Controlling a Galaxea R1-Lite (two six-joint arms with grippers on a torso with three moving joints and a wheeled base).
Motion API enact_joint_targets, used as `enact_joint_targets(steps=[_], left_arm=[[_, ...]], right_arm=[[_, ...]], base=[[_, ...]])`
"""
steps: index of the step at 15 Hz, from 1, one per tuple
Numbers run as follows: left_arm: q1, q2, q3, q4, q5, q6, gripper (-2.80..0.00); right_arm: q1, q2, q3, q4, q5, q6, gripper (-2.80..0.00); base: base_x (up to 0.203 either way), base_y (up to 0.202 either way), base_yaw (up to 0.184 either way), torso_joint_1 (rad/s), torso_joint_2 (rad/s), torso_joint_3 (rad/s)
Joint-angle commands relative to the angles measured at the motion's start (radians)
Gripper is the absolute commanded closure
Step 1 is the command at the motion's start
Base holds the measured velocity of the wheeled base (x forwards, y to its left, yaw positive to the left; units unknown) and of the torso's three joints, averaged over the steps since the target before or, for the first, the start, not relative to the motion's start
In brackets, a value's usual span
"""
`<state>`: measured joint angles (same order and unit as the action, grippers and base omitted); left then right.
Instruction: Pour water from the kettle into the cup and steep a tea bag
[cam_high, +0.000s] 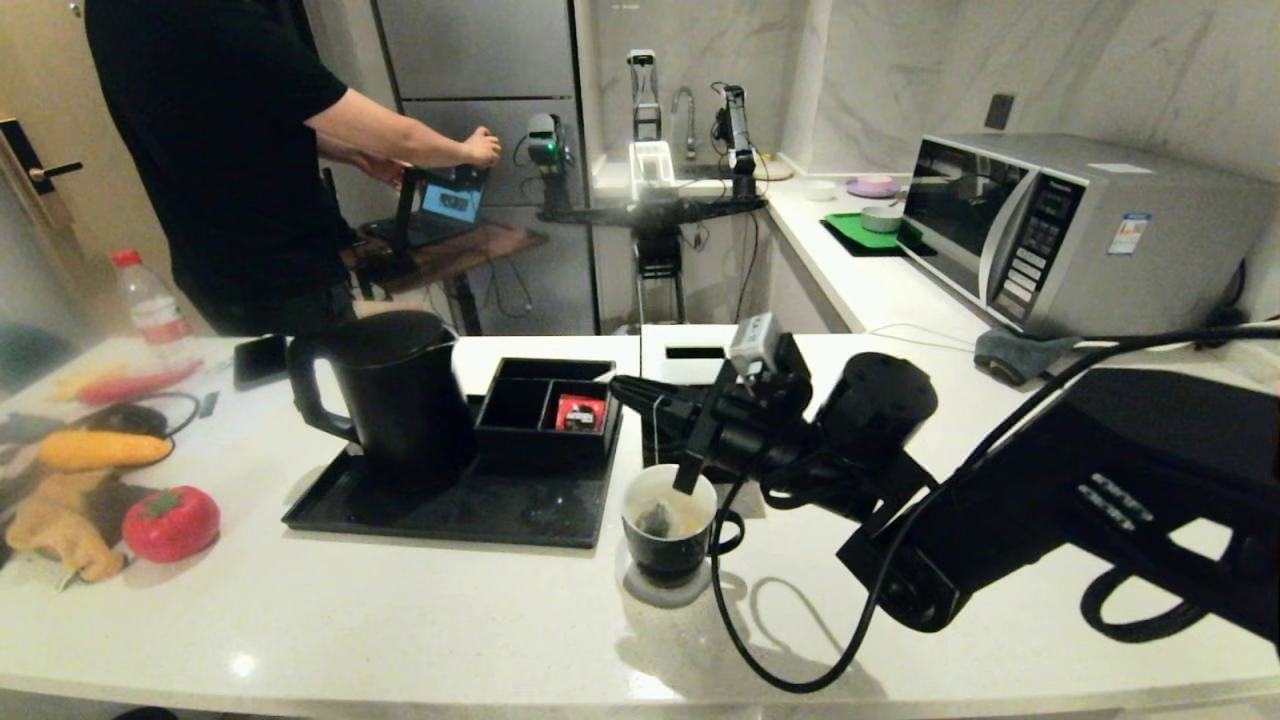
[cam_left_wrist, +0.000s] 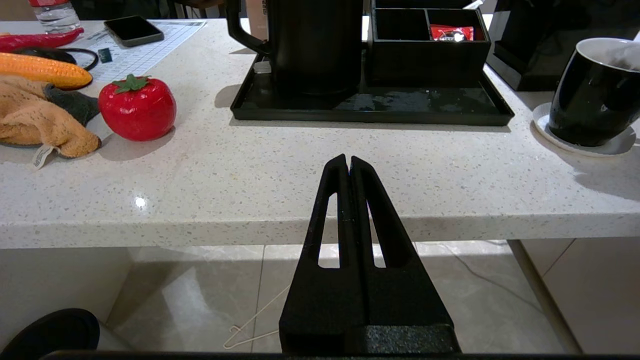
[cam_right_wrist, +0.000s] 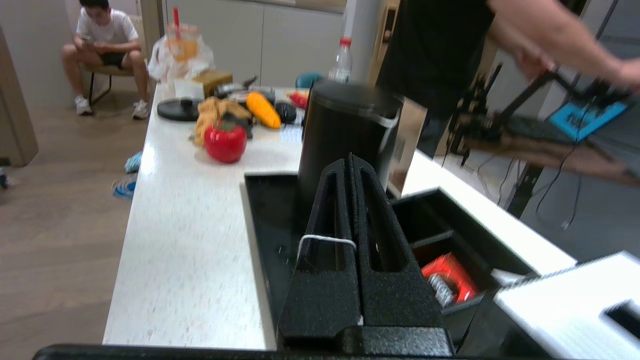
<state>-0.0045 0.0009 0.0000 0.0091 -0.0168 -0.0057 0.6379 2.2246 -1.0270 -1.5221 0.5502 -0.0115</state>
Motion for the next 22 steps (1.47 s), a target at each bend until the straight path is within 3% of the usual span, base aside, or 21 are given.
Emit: enact_joint_targets(steps=[1,15,22], left_arm=[[0.000,-0.001,0.000,0.000,0.000,0.000,0.00],[0.000,-0.001,0.000,0.000,0.000,0.000,0.00],[0.000,-0.001,0.000,0.000,0.000,0.000,0.00]], right_arm=[[0.000,0.036,0.007,-0.048,0.004,-0.001,0.00],[0.000,0.095,0.030,-0.048,0.005,-0.030,0.00],[-0.012,0.005,-0.086,-0.024,0.010,-0.015,0.00]], base=[[0.000,0.000,0.000,0.000,0.00,0.000],[0.000,0.000,0.000,0.000,0.00,0.000],[0.000,0.000,0.000,0.000,0.00,0.000]])
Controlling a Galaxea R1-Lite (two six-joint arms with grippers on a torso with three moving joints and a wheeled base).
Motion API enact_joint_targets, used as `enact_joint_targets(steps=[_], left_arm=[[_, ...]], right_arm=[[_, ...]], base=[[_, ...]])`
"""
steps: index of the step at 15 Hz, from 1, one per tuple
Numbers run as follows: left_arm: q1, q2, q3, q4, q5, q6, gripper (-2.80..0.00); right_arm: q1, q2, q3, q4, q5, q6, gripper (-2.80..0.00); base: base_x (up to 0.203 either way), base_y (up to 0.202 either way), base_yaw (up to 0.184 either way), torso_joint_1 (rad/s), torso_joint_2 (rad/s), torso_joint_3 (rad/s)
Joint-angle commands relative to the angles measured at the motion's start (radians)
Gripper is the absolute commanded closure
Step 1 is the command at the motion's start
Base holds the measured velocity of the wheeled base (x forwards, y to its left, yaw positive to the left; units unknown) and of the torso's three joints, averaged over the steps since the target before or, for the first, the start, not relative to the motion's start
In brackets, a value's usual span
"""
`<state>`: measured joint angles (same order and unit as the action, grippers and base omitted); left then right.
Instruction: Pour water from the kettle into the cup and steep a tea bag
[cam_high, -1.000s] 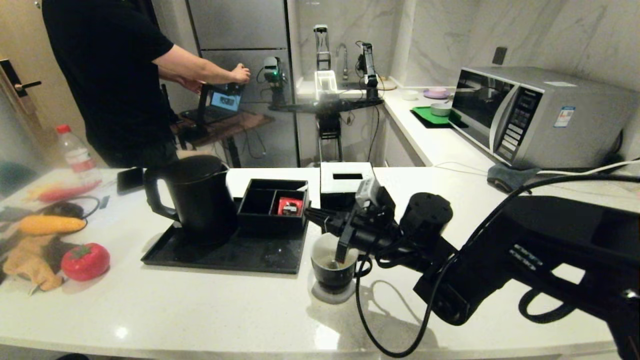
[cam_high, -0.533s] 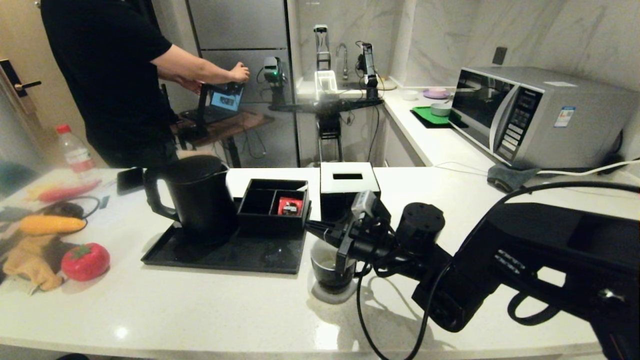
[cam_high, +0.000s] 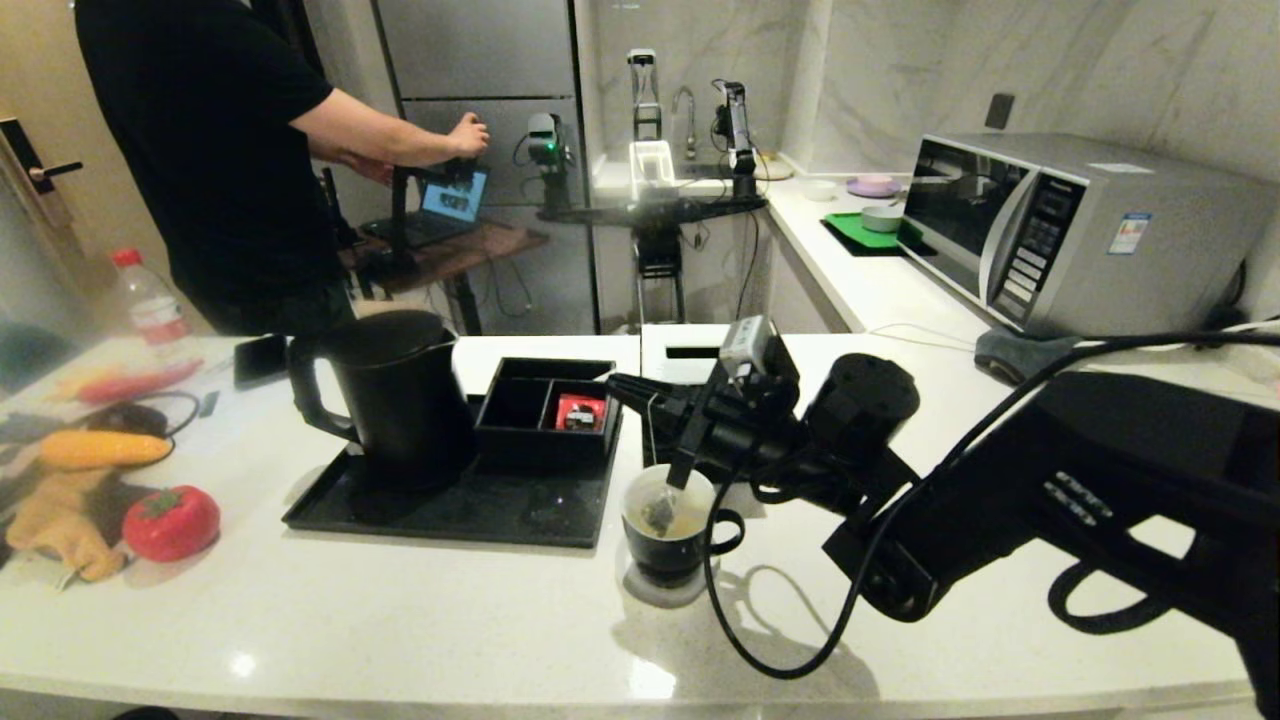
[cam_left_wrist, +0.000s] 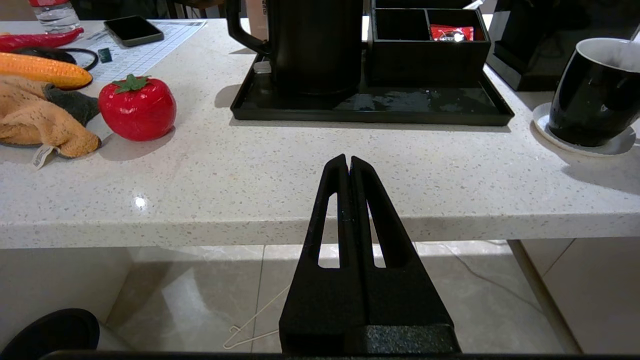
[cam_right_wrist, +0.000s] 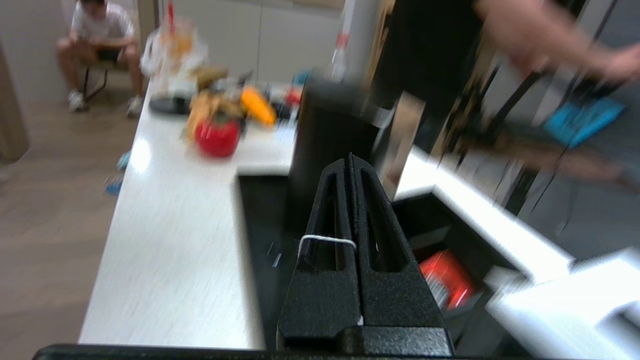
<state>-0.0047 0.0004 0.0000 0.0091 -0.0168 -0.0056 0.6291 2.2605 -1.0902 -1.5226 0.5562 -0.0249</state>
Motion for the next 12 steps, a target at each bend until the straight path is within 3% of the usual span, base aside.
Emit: enact_joint_targets(steps=[1,12], left_arm=[[0.000,0.000,0.000,0.000,0.000,-0.001,0.00],[0.000,0.000,0.000,0.000,0.000,-0.001,0.00]], right_arm=[[-0.006,-0.036,-0.024,-0.021,0.004,-0.001,0.00],[-0.134,-0.015,-0.014,-0.038,0.004,-0.004,0.00]], base=[[0.000,0.000,0.000,0.000,0.00,0.000],[0.000,0.000,0.000,0.000,0.00,0.000]])
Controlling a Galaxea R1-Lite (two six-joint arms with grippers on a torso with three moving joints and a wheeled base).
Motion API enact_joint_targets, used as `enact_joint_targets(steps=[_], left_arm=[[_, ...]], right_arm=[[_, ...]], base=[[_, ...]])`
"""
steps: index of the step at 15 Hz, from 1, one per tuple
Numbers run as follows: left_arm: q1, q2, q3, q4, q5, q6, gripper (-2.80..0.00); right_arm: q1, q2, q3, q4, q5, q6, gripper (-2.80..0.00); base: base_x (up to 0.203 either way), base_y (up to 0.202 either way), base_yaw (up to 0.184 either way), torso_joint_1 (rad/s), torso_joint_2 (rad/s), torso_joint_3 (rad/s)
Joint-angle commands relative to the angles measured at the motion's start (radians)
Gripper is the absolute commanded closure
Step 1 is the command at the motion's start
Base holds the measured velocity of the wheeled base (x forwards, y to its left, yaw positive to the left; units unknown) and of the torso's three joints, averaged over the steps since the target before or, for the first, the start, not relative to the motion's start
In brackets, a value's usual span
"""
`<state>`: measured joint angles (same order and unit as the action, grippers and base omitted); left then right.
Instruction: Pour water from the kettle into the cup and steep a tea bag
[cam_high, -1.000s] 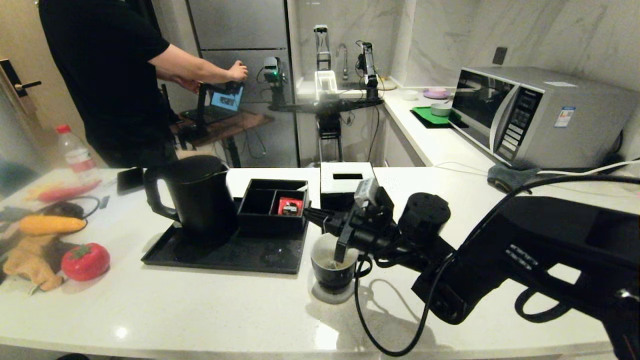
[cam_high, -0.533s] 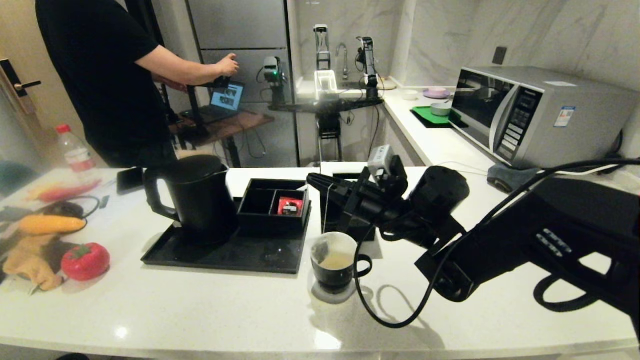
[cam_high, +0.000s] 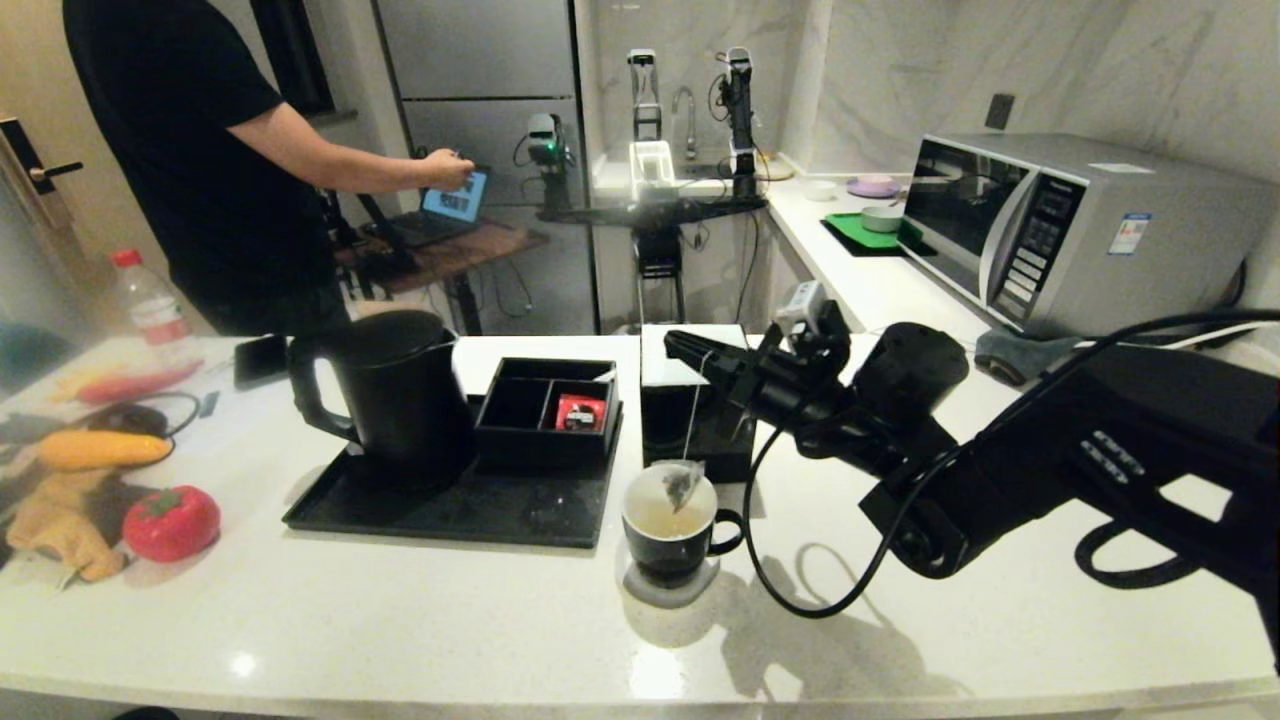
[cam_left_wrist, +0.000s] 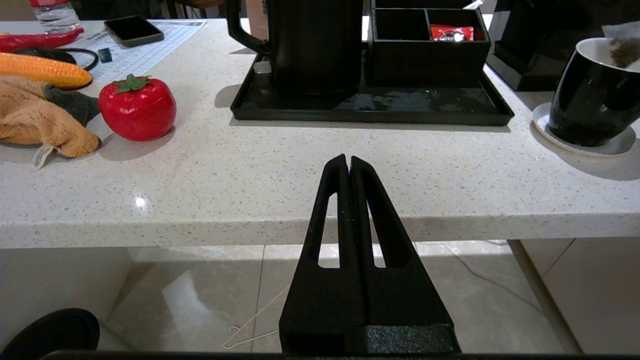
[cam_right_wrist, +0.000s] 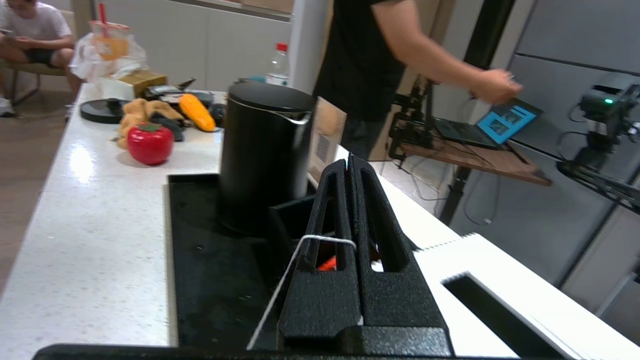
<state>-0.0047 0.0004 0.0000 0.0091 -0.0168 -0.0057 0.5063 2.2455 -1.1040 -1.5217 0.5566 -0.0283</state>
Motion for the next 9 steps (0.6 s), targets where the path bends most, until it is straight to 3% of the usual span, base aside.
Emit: enact_joint_targets(steps=[1,9], left_arm=[[0.000,0.000,0.000,0.000,0.000,0.000,0.00],[0.000,0.000,0.000,0.000,0.000,0.000,0.00]], right_arm=[[-0.014,0.000,0.000,-0.038,0.003,-0.001,0.00],[-0.020,-0.006,-0.070,-0.027,0.003,0.001,0.00]], base=[[0.000,0.000,0.000,0.000,0.00,0.000],[0.000,0.000,0.000,0.000,0.00,0.000]])
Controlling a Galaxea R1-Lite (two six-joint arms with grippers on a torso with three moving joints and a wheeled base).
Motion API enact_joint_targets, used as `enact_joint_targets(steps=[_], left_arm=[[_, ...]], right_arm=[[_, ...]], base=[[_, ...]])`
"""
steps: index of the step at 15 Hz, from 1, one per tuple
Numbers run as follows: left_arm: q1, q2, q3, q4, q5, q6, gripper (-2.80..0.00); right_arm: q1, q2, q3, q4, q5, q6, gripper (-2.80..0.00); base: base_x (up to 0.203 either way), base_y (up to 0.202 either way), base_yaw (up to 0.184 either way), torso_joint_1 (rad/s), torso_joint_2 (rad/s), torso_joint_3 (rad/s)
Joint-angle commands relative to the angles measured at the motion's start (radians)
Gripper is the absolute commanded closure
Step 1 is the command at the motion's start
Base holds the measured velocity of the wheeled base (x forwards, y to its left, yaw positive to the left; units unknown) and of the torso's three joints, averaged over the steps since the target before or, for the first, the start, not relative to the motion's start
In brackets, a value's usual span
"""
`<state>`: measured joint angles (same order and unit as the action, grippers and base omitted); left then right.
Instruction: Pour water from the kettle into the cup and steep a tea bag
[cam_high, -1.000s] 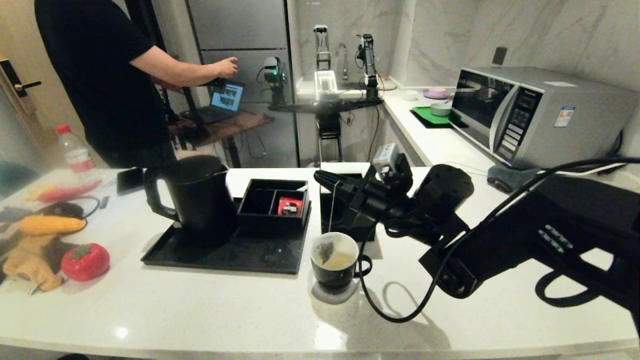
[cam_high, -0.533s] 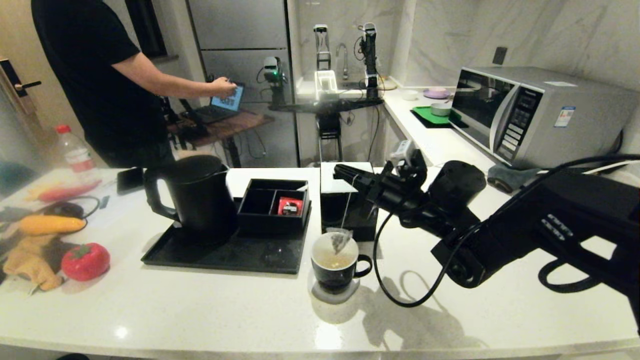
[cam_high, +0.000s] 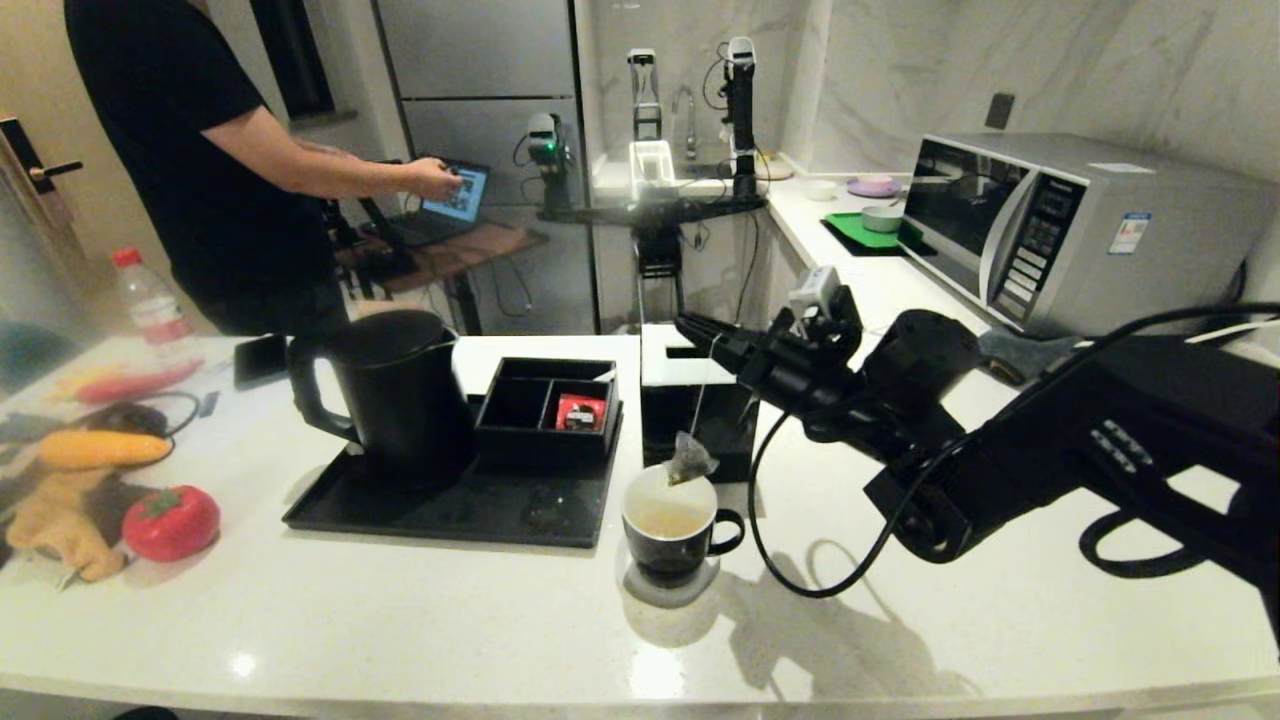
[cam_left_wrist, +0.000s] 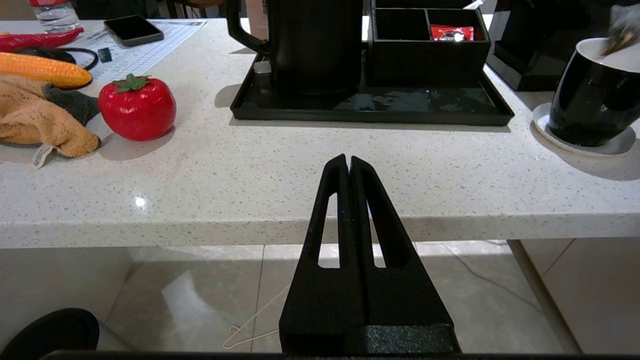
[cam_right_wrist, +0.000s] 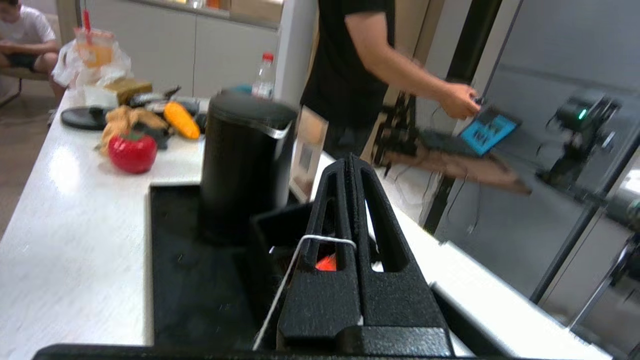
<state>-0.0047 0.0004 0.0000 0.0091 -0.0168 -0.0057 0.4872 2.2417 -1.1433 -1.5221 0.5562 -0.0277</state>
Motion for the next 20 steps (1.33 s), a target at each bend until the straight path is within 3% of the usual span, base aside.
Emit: enact_joint_targets(steps=[1,7,16,20], left_arm=[[0.000,0.000,0.000,0.000,0.000,0.000,0.00],[0.000,0.000,0.000,0.000,0.000,0.000,0.00],[0.000,0.000,0.000,0.000,0.000,0.000,0.00],[0.000,0.000,0.000,0.000,0.000,0.000,0.00]], right_arm=[[-0.001,-0.002,-0.053,-0.018,0.004,0.000,0.00],[-0.006,-0.006,-0.243,0.114,0.004,0.000,0.00],[-0.110,0.137,-0.774,0.417,0.062,0.000,0.00],[-0.138,0.199,-0.808,0.461,0.064,0.000,0.00]], base=[[0.000,0.000,0.000,0.000,0.00,0.000],[0.000,0.000,0.000,0.000,0.00,0.000],[0.000,0.000,0.000,0.000,0.00,0.000],[0.000,0.000,0.000,0.000,0.00,0.000]])
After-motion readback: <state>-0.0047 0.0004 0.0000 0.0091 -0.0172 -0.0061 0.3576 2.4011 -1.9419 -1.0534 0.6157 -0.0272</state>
